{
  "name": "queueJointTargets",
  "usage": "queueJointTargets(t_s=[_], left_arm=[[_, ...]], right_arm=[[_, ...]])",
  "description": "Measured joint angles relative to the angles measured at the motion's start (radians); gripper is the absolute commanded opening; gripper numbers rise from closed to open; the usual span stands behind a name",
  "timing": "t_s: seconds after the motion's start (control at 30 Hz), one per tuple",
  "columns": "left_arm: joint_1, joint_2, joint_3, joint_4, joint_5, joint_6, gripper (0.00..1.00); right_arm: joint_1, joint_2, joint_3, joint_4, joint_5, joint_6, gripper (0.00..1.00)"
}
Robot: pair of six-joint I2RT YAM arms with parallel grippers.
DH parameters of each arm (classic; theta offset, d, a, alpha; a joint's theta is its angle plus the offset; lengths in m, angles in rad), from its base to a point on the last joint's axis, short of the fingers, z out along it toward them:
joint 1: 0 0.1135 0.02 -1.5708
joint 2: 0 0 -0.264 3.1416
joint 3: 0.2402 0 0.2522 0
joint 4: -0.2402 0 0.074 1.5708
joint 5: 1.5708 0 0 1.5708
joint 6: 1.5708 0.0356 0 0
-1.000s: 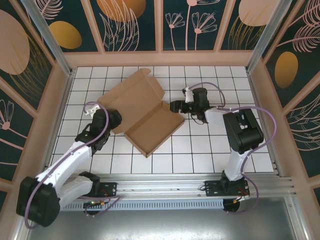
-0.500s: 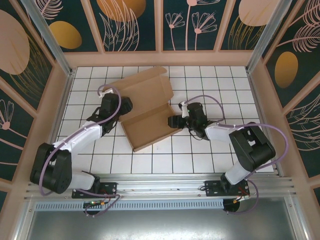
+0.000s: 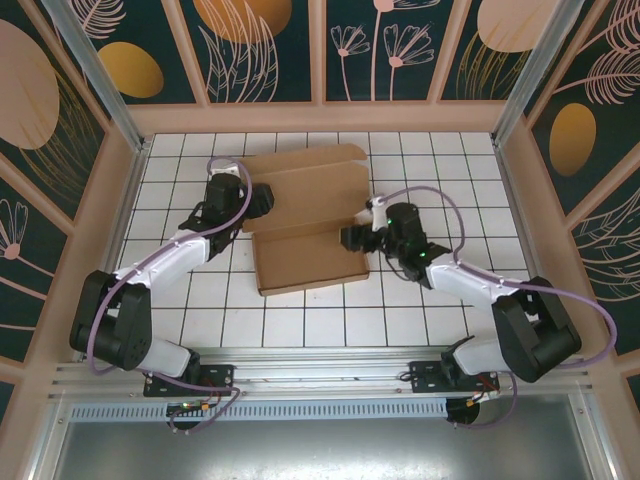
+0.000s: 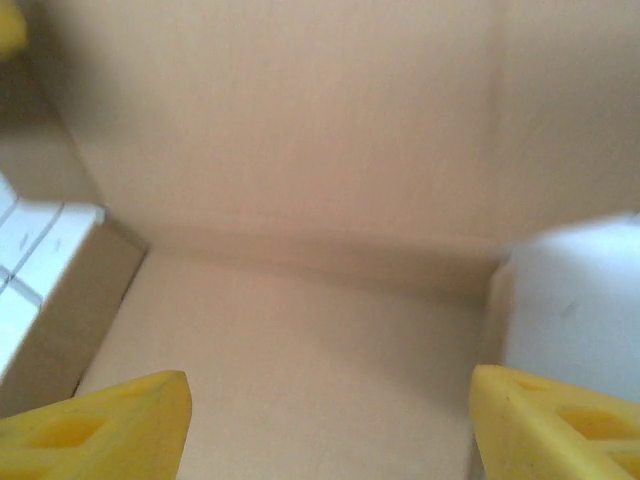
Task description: Fold the paper box
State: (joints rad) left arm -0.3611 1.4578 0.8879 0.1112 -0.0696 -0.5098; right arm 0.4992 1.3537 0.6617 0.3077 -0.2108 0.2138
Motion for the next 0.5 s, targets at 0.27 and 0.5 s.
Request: queueJointTargets(t_s=[0.27, 0.5], left_arm=[[0.000, -0.033, -0.044, 0.069, 0.019, 0.043, 0.75], [0.000, -0.043, -0.066, 0.089, 0.021, 0.058, 0.75]], right_arm=[[-0.298, 0.184, 0.079, 0.338, -0.214, -0.050, 0.68], [-0.435, 0.476, 0.227, 0.594, -0.636, 0.064, 0.73]])
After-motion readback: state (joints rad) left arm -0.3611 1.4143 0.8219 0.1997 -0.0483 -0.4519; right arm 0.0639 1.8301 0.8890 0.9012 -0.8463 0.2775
